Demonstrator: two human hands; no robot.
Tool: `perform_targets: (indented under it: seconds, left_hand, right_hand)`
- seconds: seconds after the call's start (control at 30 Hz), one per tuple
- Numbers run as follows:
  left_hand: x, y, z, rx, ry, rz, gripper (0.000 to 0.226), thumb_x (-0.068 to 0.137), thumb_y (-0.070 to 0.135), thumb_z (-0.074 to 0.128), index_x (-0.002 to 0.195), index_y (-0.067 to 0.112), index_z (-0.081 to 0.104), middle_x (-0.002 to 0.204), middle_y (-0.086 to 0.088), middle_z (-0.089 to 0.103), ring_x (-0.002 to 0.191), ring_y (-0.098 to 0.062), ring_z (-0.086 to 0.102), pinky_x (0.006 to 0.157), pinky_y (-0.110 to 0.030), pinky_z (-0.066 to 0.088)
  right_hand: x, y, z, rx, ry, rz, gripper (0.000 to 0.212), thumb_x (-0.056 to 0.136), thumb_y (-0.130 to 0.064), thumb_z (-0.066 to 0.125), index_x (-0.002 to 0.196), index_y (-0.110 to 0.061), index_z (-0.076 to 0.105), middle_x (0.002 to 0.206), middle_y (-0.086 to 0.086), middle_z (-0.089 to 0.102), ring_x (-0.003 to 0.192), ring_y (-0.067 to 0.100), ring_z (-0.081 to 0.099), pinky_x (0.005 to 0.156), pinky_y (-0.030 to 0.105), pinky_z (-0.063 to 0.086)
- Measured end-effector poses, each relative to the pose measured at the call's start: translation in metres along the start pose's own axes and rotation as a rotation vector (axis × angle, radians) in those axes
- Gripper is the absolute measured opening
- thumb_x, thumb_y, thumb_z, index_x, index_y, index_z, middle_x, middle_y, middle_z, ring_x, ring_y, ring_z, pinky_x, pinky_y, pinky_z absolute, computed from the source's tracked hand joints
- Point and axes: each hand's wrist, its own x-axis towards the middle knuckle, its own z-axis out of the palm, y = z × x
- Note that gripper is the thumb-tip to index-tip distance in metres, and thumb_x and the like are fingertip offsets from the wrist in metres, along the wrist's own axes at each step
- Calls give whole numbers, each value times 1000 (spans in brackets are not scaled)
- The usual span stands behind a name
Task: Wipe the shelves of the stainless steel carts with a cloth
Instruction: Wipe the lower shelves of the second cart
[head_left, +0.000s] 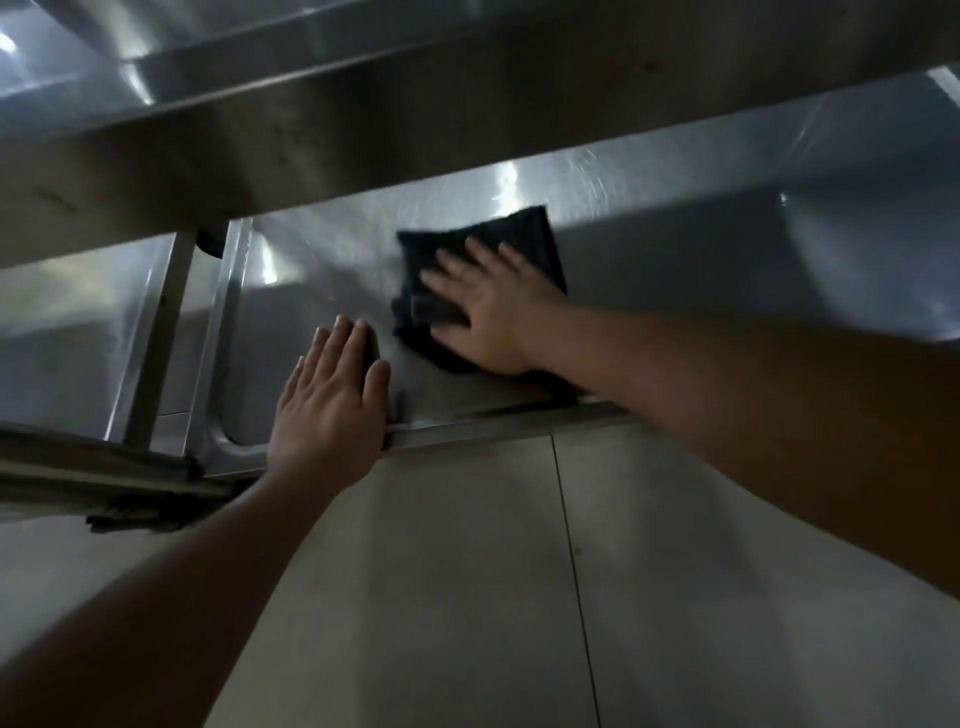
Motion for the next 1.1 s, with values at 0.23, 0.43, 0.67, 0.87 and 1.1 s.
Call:
perform_targets:
  seconds: [0.23, 0.43, 0.67, 0.87, 1.1]
  left_hand:
    - [0, -1, -1, -23, -4, 4, 77, 101, 63, 0, 171, 31, 12, 177, 13, 0, 159, -1, -10, 130, -28, -4]
    - [-1, 1, -1, -17, -26, 12, 80, 100, 67, -2, 171, 32, 6, 178, 12, -5, 160, -3, -12, 131, -32, -3]
    - [-1, 1, -1, 31, -6, 1, 67, 111, 60, 12, 171, 30, 8, 178, 9, -1, 163, -8, -8, 132, -36, 1]
    - [-1, 1, -2, 5, -1, -1, 76, 103, 68, 9, 171, 32, 12, 178, 11, 3, 163, -8, -4, 132, -36, 2]
    - [0, 1, -5, -18, -31, -2, 74, 104, 67, 17, 170, 34, 13, 178, 9, 5, 163, -9, -3, 132, -38, 3]
  right_hand:
    - [-101, 85, 10, -23, 75, -136, 78, 89, -73, 29, 161, -42, 26, 170, -14, 13, 159, 13, 3, 127, 36, 0]
    - [-137, 221, -24, 67, 214, 588, 86, 90, -74, 23, 163, -28, 27, 172, 4, 19, 158, 34, 15, 126, 55, 14]
    - [-62, 129, -9, 111, 234, 676, 78, 98, -66, 21, 165, -28, 14, 174, 1, 5, 159, 34, 2, 127, 53, 3]
    - [-50, 22, 18, 29, 89, 145, 82, 92, -73, 15, 165, -37, 3, 174, -8, -6, 159, 21, -11, 127, 45, -8]
    - [-92, 50, 18, 32, 39, -66, 83, 89, -79, 9, 163, -43, 4, 172, -18, -7, 156, 8, -18, 127, 40, -10]
